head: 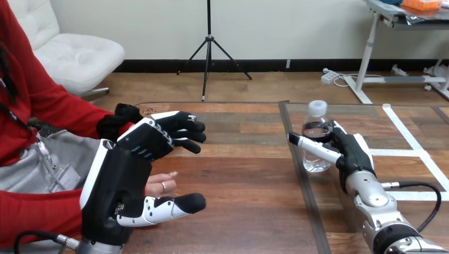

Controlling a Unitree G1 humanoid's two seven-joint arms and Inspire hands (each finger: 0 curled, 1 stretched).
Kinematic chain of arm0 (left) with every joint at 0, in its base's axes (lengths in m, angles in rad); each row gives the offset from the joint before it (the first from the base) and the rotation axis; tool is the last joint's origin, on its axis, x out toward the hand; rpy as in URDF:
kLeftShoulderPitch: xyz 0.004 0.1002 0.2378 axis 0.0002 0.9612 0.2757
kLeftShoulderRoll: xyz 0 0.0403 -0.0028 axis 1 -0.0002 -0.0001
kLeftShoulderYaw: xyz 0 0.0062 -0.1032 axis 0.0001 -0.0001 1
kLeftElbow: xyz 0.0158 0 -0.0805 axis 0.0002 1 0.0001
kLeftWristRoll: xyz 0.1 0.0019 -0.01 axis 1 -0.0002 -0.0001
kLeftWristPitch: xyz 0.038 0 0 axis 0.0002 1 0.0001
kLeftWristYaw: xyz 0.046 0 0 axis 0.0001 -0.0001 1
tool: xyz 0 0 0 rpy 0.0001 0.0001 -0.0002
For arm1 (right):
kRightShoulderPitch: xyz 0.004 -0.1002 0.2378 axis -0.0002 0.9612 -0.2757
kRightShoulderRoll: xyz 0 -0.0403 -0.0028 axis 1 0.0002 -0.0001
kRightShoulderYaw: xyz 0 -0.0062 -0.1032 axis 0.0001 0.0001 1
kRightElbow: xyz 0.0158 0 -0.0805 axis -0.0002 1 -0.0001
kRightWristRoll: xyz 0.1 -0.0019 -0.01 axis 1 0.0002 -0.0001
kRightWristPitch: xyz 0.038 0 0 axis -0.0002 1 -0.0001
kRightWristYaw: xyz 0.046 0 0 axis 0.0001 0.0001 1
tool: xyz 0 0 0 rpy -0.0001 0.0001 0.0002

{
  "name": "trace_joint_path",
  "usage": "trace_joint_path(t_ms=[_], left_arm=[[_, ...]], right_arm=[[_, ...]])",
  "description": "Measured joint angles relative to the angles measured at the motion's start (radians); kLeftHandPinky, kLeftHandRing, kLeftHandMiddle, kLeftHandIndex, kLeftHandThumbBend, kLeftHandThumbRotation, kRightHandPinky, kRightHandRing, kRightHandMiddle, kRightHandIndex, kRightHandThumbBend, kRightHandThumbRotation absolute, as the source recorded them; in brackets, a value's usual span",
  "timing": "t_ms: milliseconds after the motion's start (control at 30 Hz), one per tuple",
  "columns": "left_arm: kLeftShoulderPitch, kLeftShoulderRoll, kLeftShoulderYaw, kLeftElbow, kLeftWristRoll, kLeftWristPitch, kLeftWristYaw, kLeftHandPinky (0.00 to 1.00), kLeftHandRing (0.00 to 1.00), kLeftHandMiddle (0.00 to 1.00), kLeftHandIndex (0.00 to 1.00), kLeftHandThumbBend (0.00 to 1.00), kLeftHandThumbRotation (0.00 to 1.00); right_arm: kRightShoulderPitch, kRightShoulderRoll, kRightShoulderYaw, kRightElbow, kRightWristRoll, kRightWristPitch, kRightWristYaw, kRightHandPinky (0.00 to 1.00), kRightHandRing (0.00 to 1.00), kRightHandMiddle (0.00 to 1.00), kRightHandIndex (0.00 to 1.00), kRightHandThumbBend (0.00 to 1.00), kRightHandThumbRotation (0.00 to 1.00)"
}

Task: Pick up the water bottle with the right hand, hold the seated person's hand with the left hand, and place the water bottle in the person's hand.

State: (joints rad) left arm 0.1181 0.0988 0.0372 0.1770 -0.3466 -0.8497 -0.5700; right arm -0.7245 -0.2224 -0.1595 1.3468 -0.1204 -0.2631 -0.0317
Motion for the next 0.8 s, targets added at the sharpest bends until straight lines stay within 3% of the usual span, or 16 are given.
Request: trace_joint_path(t_ms=[267,433,633,800], left_arm=[[0.0,-0.004,-0.013,0.0,0.007,-0.018,0.008,0.54,0.63,0.67,0.68,1.0,0.33],[0.001,-0.005,-0.018,-0.001,0.022,-0.033,0.02,0.54,0.62,0.67,0.67,1.0,0.33],[0.002,-0.005,-0.022,-0.002,0.035,-0.046,0.03,0.53,0.62,0.67,0.67,1.0,0.34],[0.006,-0.004,-0.024,-0.008,0.039,-0.048,0.036,0.53,0.62,0.66,0.67,1.0,0.34]], right_arm=[[-0.004,0.0,0.005,0.0,-0.01,0.003,-0.024,0.88,0.9,0.91,0.93,1.0,0.28],[-0.004,0.001,0.002,0.0,-0.009,0.006,-0.04,0.84,0.86,0.87,0.89,0.96,0.16],[-0.004,0.006,-0.021,0.0,0.015,0.013,-0.059,0.76,0.77,0.78,0.79,0.92,0.04],[-0.004,0.018,-0.052,0.0,0.047,0.014,-0.076,0.69,0.7,0.71,0.71,0.89,0.01]])
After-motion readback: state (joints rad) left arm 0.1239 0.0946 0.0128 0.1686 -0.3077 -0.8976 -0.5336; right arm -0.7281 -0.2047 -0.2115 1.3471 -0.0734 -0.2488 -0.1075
